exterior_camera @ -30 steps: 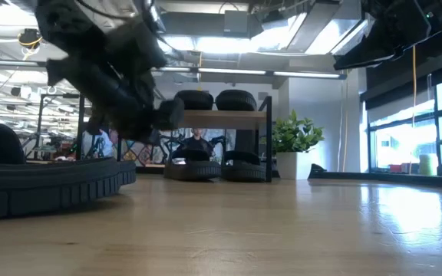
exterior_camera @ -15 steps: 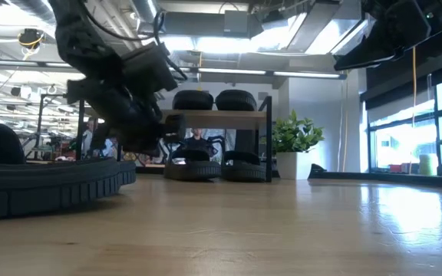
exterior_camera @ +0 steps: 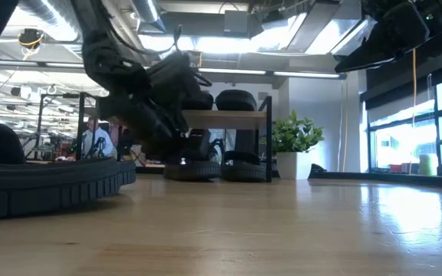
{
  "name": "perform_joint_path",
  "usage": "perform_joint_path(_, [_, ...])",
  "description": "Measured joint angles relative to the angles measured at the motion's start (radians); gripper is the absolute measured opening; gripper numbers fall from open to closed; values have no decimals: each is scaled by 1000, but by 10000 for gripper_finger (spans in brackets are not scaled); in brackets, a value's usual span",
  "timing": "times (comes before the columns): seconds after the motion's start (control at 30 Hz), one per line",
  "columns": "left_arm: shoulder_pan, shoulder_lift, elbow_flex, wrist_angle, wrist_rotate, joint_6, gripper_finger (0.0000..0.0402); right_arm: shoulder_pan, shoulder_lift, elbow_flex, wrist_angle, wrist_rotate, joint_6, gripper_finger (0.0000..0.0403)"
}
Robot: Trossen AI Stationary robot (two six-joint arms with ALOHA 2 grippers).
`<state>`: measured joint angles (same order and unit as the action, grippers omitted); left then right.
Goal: Pick and place slides into the shelf
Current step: Put the black slide under the shelf
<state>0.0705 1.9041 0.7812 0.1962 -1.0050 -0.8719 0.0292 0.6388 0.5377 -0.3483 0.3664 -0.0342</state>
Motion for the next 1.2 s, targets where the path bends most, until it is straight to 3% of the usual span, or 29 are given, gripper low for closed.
perform_joint_path(0.3, [3, 64, 57, 0, -14, 32, 0, 0, 0, 0, -32, 0, 4, 138])
perform_joint_path(0.63, [4, 66, 69, 2, -13, 248, 0, 0, 0, 0, -45, 1, 1, 138])
perform_joint_path(1.0, [24, 66, 69, 67, -18, 257, 0, 0, 0, 0, -46, 1, 0, 138])
perform_joint_path(1.2, [37, 66, 69, 143, 60, 337, 0, 0, 0, 0, -46, 1, -1, 138])
